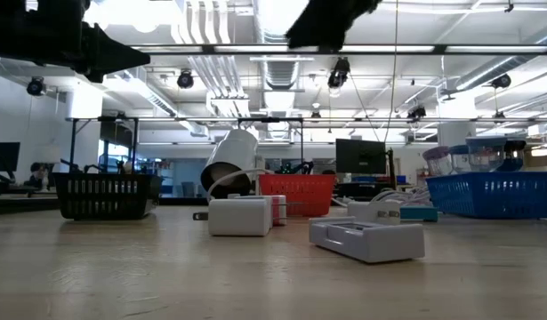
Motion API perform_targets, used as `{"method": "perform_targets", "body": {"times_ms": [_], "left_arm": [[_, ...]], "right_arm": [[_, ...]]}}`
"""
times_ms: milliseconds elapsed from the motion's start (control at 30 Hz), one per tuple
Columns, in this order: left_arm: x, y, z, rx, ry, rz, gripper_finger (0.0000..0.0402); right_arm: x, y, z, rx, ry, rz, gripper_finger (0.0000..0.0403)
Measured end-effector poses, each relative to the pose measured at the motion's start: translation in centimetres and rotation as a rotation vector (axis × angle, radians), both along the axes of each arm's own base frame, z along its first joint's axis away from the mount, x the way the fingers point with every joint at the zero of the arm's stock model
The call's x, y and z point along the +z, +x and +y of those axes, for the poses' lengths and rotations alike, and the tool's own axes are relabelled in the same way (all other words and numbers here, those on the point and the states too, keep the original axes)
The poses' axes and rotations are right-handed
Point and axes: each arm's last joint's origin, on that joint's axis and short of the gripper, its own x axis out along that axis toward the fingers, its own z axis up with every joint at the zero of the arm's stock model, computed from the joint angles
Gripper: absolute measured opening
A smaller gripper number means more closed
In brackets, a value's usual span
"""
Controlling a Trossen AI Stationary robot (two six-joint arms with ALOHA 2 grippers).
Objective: Pick & Place Office items
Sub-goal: Put the left white charger adapter into the black basket
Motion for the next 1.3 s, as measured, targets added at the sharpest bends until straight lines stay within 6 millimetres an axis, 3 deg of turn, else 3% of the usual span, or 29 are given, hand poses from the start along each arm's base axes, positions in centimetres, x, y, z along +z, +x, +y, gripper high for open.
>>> {"method": "perform_targets", "body": {"times_ms": [133, 267, 533, 867, 1167, 1300], "left_arm": [[0.0, 0.0, 0.0, 0.000, -0.004, -0.002, 0.0000], [0.0, 0.0, 0.0, -0.002, -0.028, -0.014, 0.0000], [0.1, 0.0, 0.0, -0.008, -0.064, -0.038, 0.0000], [0.2, 0.0, 0.0, -0.011, -0.085, -0.055, 0.0000], [0.2, 0.0, 0.0, -0.011, -0.085, -0.058, 0.0000], [0.2, 0.0, 0.0, -0.011, -0.085, -0.059, 0.0000]], "right_arm": [[0.6, -3.9, 0.8, 0.111, 0.038, -0.229, 0.0137], [0.1, -7.8, 1.5, 0.147, 0.032, -0.342, 0.0084], [-3.4, -13.2, 2.2, 0.157, 0.024, -0.499, 0.0012], [-8.6, -15.8, 3.0, 0.308, 0.109, -0.710, 0.0008], [-10.3, -17.9, 2.1, 0.187, 0.083, -0.757, 0.0008], [-10.9, -18.9, 2.2, 0.217, 0.094, -0.780, 0.0008]]}}
